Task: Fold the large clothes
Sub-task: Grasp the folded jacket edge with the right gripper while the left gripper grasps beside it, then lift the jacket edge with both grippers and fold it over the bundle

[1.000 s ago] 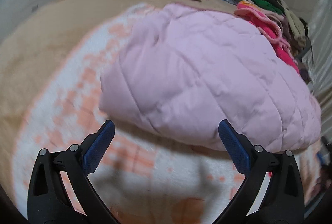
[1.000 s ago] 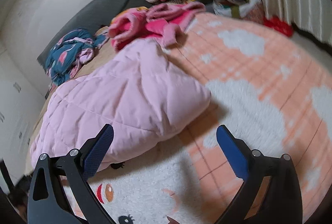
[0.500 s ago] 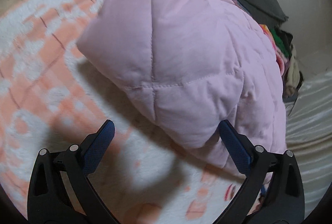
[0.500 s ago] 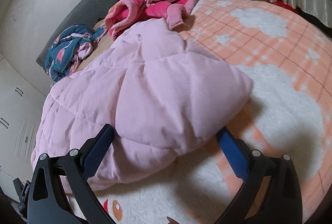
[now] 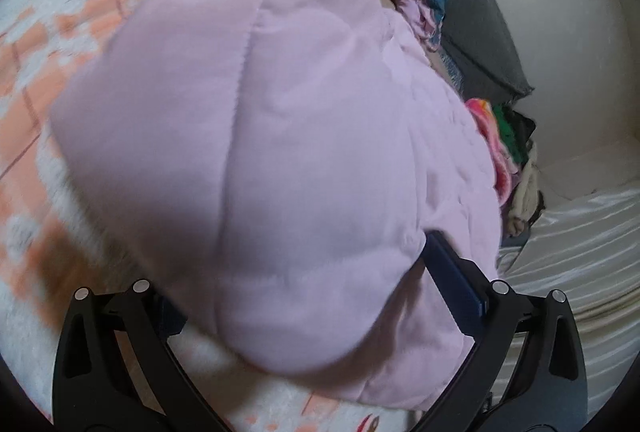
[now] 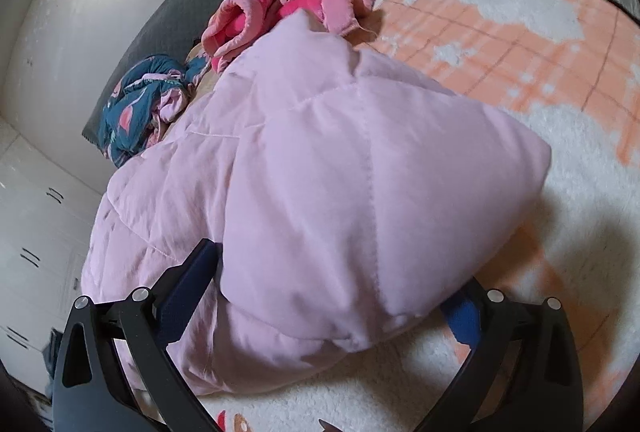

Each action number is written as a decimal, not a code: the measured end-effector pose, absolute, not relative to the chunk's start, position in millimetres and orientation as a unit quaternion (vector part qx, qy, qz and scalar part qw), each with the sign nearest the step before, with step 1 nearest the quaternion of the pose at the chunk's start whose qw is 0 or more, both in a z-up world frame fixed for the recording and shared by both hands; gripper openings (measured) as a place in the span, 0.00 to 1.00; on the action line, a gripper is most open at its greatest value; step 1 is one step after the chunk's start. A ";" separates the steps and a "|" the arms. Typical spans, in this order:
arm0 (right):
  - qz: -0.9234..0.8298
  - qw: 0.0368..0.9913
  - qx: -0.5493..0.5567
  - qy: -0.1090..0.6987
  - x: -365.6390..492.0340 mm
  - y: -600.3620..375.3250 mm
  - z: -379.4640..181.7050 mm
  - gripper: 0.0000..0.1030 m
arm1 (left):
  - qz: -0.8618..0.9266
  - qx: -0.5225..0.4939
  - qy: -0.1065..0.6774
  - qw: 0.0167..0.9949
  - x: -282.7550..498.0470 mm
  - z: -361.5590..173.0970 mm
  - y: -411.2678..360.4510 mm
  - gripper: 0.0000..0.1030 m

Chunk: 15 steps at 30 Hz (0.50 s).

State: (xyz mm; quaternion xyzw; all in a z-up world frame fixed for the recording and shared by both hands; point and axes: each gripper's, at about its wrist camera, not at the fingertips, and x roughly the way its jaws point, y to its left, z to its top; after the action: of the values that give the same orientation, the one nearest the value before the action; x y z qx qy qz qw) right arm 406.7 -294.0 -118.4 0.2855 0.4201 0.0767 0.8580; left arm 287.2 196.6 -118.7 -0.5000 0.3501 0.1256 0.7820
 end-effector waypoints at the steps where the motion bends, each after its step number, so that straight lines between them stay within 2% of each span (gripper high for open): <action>1: 0.076 0.859 0.282 0.420 406.2 -293.1 -117.7 0.94 | 0.124 -0.495 0.353 0.784 290.1 -119.3 196.0 0.92; 3: 0.082 0.861 0.271 0.422 407.2 -289.8 -114.5 0.87 | 0.123 -0.480 0.358 0.791 294.9 -116.8 195.8 0.88; 5: 0.085 0.867 0.255 0.420 406.5 -285.5 -109.9 0.79 | 0.122 -0.466 0.353 0.802 296.6 -110.4 193.7 0.72; 6: 0.089 0.870 0.245 0.418 406.9 -282.6 -106.5 0.71 | 0.123 -0.458 0.350 0.808 296.6 -106.3 193.0 0.67; 7: 0.091 0.873 0.237 0.416 406.7 -280.3 -103.9 0.63 | 0.125 -0.451 0.349 0.812 299.1 -103.6 192.5 0.57; 8: 0.092 0.878 0.221 0.414 406.2 -276.1 -99.6 0.59 | 0.127 -0.432 0.350 0.821 301.7 -98.7 190.6 0.48; 10: 0.093 0.889 0.192 0.404 404.7 -268.4 -92.9 0.49 | 0.125 -0.393 0.352 0.840 307.8 -88.4 183.5 0.40; 15: 0.104 0.907 0.142 0.382 399.9 -257.4 -78.3 0.38 | 0.117 -0.326 0.352 0.870 310.1 -66.7 170.2 0.29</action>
State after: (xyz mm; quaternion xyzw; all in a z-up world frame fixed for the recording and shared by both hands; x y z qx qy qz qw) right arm 399.9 -257.4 -78.3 0.1420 0.3817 0.1039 0.9074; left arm 310.1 170.2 -66.7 -0.3262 0.3518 0.1171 0.8696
